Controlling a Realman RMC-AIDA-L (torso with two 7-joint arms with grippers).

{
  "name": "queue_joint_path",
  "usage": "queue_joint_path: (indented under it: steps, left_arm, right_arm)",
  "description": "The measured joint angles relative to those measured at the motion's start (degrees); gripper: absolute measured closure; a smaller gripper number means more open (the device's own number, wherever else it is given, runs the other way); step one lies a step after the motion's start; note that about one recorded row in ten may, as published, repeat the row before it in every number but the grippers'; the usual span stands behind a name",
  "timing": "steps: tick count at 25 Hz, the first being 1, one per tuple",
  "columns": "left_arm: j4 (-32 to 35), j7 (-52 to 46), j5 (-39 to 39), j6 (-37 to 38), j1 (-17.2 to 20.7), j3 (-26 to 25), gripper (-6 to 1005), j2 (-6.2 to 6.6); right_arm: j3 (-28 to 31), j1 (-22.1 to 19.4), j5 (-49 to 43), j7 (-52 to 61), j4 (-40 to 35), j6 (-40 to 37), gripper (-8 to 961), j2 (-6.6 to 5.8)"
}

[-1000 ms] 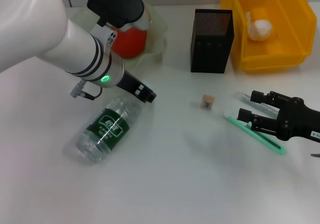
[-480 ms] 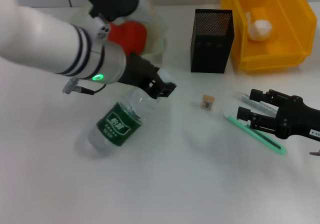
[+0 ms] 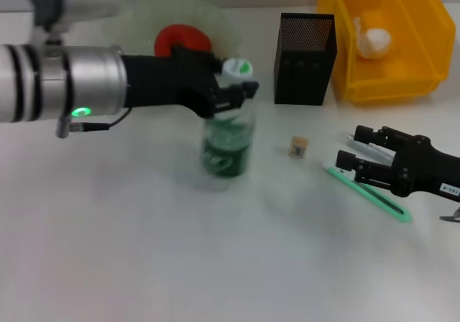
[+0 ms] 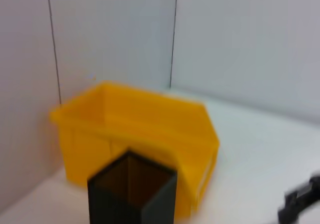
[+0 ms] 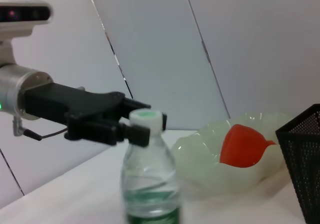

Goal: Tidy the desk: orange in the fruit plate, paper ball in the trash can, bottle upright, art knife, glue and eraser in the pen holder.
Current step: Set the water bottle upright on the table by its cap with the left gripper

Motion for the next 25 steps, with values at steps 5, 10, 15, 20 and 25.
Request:
queue_joint_path:
  steps: [5, 10, 15, 20, 25]
  left_arm:
    - [-8.16, 15.87, -16.23, 1.71, 1.56, -4.30, 551, 0.08]
    - [-21.30, 31.88, -31.23, 6.67, 0.57, -7.98, 552, 0.07]
    - [-40.05, 50.02, -45.49, 16.98, -2.85, -12.86, 553, 0.05]
    - [-53.18, 64.11, -49.95, 23.49, -4.98, -16.95, 554, -0.16]
    - [-62.13, 75.43, -55.61, 24.13, -5.46, -16.22, 555, -0.54]
  right_arm:
    - [0.04, 0.67, 0.12, 0.11, 1.19, 0.05, 191, 0.06]
    - [0.85, 1.08, 0.33, 0.13, 1.57, 0.21, 190, 0.56]
    - [0.95, 1.56, 0.58, 0.14, 2.52, 0.28, 190, 0.60]
    - [1.02, 2.12, 0.87, 0.08, 3.57, 0.46, 191, 0.68]
    - [1.52, 2.94, 0.97, -0.36, 5.04, 1.69, 191, 0.86]
